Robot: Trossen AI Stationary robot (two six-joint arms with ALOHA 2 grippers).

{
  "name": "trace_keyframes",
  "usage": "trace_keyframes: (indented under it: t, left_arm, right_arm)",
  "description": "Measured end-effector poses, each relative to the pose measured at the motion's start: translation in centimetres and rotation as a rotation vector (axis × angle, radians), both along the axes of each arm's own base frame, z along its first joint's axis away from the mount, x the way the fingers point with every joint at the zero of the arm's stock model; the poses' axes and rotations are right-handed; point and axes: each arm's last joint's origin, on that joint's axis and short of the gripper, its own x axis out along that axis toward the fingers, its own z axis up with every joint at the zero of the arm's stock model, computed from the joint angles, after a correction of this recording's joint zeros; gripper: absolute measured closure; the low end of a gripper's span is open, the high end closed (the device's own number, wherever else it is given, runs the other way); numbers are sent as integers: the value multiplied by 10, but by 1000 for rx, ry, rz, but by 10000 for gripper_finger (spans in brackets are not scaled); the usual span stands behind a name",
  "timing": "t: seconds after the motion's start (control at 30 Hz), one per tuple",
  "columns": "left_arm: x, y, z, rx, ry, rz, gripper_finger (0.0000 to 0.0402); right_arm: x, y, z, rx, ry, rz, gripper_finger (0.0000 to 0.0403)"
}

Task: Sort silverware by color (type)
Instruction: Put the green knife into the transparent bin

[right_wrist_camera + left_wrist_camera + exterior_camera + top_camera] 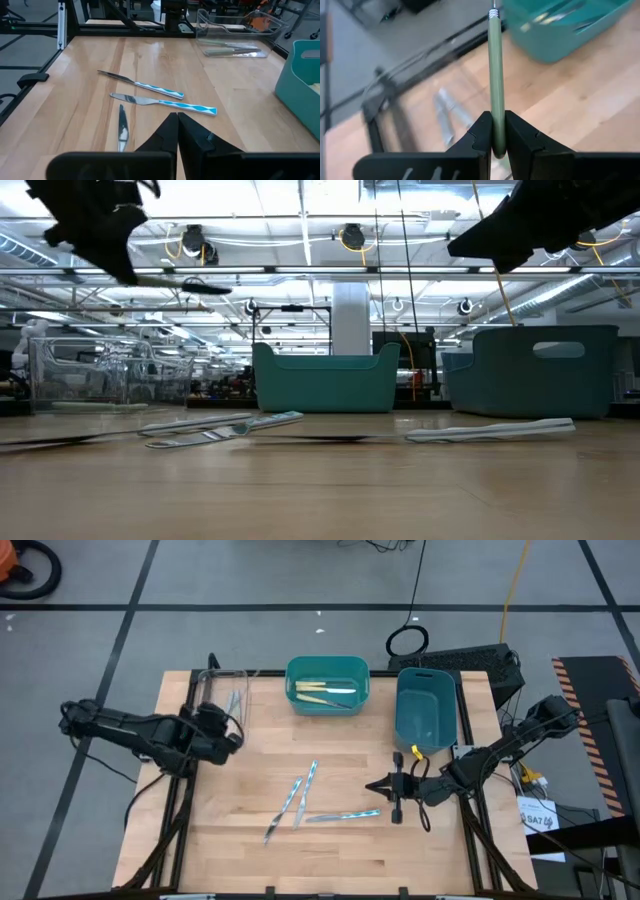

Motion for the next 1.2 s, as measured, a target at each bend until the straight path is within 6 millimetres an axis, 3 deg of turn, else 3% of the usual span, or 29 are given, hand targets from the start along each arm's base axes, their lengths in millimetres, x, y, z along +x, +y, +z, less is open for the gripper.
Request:
trace_keyframes:
  t: [0.3,0.67,1.2]
  left_arm:
    - [-20,13,-7,-176,149,208,365]
    - [-26,29,-9,-319,252,298,365]
    - [4,67,-35,-444,556,248,365]
  right_arm:
    - [0,0,-1,-1,5,-1,399]
    - [0,0,-1,-21,7,6,399]
    - [0,-1,-1,-47,10,13,399]
